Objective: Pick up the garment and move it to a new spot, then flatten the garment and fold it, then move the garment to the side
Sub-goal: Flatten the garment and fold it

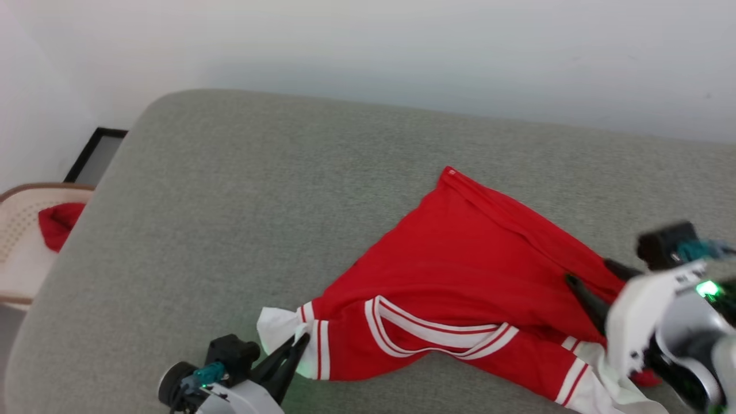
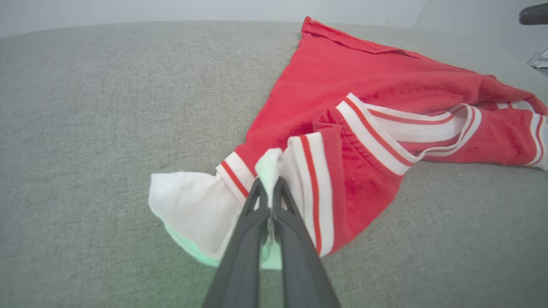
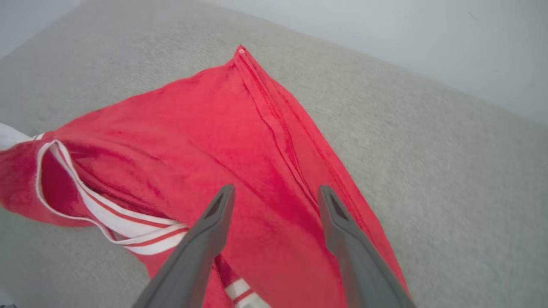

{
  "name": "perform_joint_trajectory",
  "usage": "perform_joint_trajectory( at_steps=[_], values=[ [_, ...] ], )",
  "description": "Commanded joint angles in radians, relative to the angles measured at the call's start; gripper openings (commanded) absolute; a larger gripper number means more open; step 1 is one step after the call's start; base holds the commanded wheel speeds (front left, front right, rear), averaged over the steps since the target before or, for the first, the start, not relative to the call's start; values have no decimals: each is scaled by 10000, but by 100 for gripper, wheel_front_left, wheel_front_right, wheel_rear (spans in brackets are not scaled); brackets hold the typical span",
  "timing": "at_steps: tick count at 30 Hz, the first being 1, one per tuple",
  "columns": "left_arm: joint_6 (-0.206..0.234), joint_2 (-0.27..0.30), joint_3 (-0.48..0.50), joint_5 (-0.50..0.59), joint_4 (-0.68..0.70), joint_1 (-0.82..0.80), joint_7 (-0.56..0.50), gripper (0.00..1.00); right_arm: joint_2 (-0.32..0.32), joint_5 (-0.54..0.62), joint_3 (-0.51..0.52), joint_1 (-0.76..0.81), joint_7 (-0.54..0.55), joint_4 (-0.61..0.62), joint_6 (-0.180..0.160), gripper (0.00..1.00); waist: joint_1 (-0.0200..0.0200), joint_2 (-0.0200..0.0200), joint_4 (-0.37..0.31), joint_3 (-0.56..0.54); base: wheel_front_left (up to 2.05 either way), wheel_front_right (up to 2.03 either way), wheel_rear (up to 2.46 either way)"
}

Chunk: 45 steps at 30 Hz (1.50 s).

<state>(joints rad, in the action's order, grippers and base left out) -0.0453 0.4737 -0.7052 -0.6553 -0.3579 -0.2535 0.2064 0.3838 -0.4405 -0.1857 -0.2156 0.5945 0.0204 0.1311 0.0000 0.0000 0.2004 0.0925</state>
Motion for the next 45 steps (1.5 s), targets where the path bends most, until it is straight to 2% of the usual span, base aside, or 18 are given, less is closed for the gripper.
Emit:
perform_joint_trajectory(
  at_steps=[1,5,13,22,30,37,38,39,45],
  values=[
    [-97,-102,-65,97,-49,-147,44,0,31,54,-404,-619,-15,-309,-5,100,0,0,293,104,0,0,0],
    [-208,-296,-218,160,-143,-364,39,0,25,-109,-1033,-1755,2,-1256,-5,100,0,0,644,210,0,0,0],
    [-575,-937,-655,263,-671,-1146,193,0,94,-471,-2796,-4778,-37,-4505,-5,100,0,0,1623,808,0,0,0],
    [-809,-1836,-1328,389,-1327,-2102,456,0,524,-955,-4760,-7365,-217,-7341,-7,100,0,0,2710,1633,0,0,0],
    [-849,-2358,-1917,222,-1598,-2715,567,0,773,-1618,-6227,-8490,96,-8888,-5,100,0,0,3379,2181,0,0,0],
    [-852,-2478,-2174,-28,-1558,-2974,589,0,821,-2212,-7114,-8620,535,-9954,-5,100,0,0,3656,2486,0,0,0],
    [-854,-2469,-2158,-56,-1539,-2959,590,0,796,-2314,-7252,-8566,784,-10124,-5,56,0,0,3661,2495,0,0,0],
    [-853,-2444,-2154,-47,-1530,-2931,590,0,761,-2460,-7375,-8496,1034,-10249,-5,0,0,0,3663,2498,0,0,0],
    [-854,-2333,-2160,-132,-1551,-2904,591,0,936,-2969,-7700,-8712,1559,-10608,-9,0,0,0,3626,2483,0,0,0]
  ],
)
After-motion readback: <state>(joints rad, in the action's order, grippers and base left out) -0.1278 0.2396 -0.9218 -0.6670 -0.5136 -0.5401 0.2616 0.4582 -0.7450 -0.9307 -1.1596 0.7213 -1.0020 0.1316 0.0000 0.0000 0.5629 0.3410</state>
